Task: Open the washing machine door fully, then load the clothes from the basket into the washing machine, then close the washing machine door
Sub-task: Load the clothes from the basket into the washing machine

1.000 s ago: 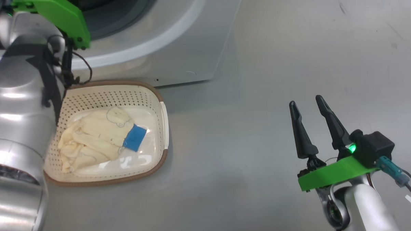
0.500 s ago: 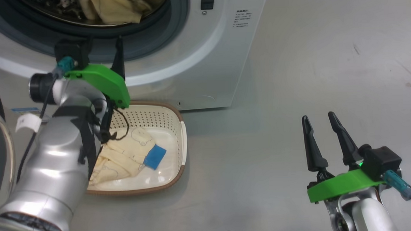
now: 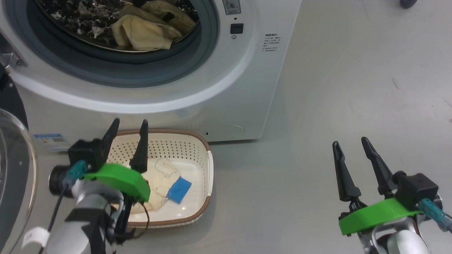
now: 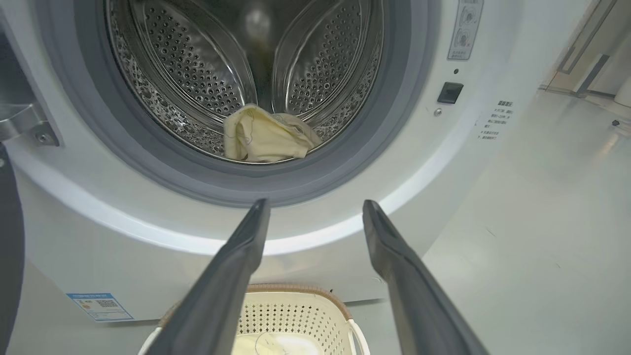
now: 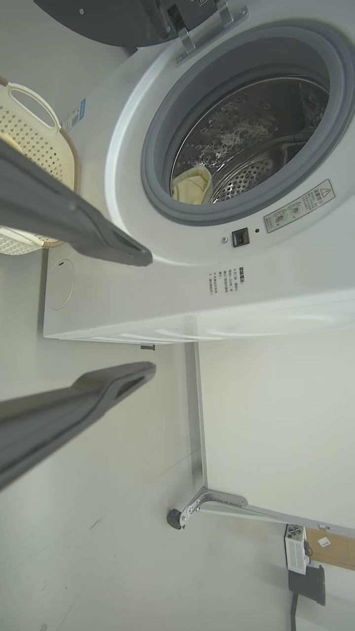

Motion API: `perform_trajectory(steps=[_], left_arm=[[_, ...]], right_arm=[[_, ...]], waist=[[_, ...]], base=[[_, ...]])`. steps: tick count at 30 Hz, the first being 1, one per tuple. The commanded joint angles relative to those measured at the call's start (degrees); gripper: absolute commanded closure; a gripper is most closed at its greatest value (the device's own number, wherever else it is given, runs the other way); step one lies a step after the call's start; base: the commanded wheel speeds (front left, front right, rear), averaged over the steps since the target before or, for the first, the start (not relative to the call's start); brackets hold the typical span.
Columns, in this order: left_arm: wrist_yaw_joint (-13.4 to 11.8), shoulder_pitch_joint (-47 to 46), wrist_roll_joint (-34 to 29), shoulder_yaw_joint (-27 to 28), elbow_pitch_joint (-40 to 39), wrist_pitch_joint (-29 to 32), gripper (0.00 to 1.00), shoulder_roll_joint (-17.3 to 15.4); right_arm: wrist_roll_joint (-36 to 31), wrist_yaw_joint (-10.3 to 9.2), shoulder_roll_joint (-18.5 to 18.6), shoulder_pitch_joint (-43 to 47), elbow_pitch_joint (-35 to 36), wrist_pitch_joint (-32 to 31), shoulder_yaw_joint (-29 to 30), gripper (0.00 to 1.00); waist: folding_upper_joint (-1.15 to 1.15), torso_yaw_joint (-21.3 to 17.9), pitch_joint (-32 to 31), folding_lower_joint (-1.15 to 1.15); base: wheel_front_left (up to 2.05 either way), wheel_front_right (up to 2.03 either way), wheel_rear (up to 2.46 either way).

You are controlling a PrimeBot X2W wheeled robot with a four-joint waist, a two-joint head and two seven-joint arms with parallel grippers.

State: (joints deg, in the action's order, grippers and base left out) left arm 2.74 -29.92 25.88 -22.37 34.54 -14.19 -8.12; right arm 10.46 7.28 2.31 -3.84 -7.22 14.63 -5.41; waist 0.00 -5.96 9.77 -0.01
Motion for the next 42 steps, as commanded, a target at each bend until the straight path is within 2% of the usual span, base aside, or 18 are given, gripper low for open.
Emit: perform_trajectory(steps=[1, 9, 15, 26, 33, 42], left_arm=[[0.03, 1.66, -0.97, 2.09, -3.73, -0.80, 0.00, -2.18], [-1.15, 14.22, -3.89, 8.15, -15.33, -0.80, 0.00, -1.64], [-0.54, 20.86, -7.65, 13.35, -20.59, -0.81, 0.00, 0.06], [1.71, 27.48, -11.54, 21.99, -25.83, -0.81, 0.00, 4.13], [2.49, 29.33, -13.07, 25.17, -27.54, -0.81, 0.00, 4.95], [2.65, 30.98, -11.42, 27.87, -27.95, -0.81, 0.00, 5.22]], right_arm=[[-0.37, 0.21, 0.56, -0.65, 1.74, 0.37, -0.93, 0.00], [-0.50, 0.21, 0.56, 0.23, 1.76, 0.37, -0.62, 0.00], [-0.60, 0.21, 0.56, 0.35, 1.88, 0.37, -0.65, 0.00], [-0.75, 0.21, 0.56, 0.80, 1.89, 0.37, -0.84, 0.00], [-0.94, 0.21, 0.56, 0.96, 2.01, 0.37, -0.93, 0.00], [-1.13, 0.21, 0.56, 1.68, 2.04, 0.37, -0.75, 0.00]], waist=[[0.00, 0.09, -0.31, 0.01], [0.00, 0.42, -1.25, 0.01], [0.00, 0.35, -1.53, 0.01], [0.00, 0.17, -2.11, 0.01], [0.00, -0.44, -2.42, 0.01], [0.00, -0.99, -3.05, 0.01]], base=[[0.00, 0.00, 0.00], [0.00, 0.00, 0.00], [0.00, 0.00, 0.00], [0.00, 0.00, 0.00], [0.00, 0.00, 0.00], [0.00, 0.00, 0.00]])
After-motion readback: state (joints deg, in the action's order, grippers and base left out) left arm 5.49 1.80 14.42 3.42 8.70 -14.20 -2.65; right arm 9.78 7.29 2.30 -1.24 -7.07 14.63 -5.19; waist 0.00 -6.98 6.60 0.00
